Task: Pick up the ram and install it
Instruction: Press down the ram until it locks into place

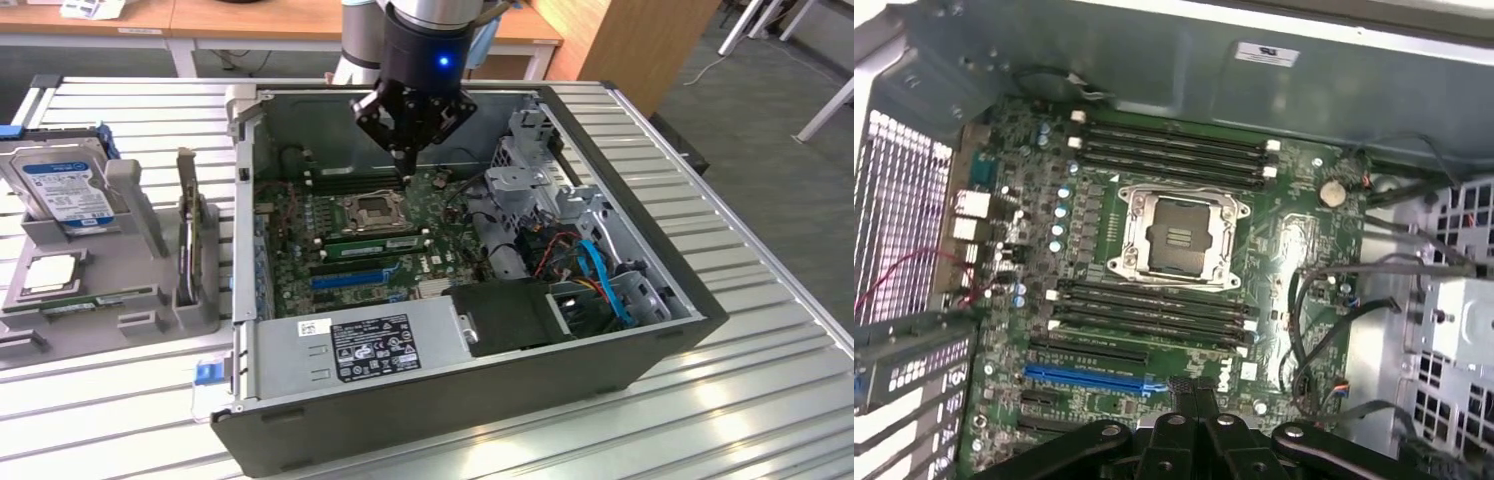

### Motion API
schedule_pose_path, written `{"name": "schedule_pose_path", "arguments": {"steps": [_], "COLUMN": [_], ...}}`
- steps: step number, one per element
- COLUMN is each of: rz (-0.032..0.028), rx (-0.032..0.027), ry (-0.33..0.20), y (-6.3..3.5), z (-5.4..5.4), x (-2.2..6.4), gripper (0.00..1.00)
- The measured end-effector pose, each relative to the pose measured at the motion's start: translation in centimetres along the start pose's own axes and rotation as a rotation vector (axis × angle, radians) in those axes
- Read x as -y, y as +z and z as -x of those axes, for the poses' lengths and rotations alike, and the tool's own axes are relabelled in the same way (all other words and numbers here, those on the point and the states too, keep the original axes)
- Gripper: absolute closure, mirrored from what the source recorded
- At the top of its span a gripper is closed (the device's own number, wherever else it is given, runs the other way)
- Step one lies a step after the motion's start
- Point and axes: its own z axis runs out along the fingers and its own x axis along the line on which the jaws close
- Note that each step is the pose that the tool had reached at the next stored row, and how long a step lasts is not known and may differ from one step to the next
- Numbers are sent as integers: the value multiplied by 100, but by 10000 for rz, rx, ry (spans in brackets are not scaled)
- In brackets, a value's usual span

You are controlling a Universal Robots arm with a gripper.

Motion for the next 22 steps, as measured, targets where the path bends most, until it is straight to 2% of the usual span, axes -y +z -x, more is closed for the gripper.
{"name": "schedule_pose_path", "arguments": {"steps": [4, 7, 15, 18, 22], "rz": [-1, 6, 12, 35, 62], "rx": [-23, -91, -106, -185, -251], "ry": [483, 597, 597, 602, 608], "y": [0, 1, 1, 2, 2], "z": [-2, -2, -1, -3, -14], "x": [0, 0, 0, 0, -2], "gripper": [90, 90, 90, 90, 90]}}
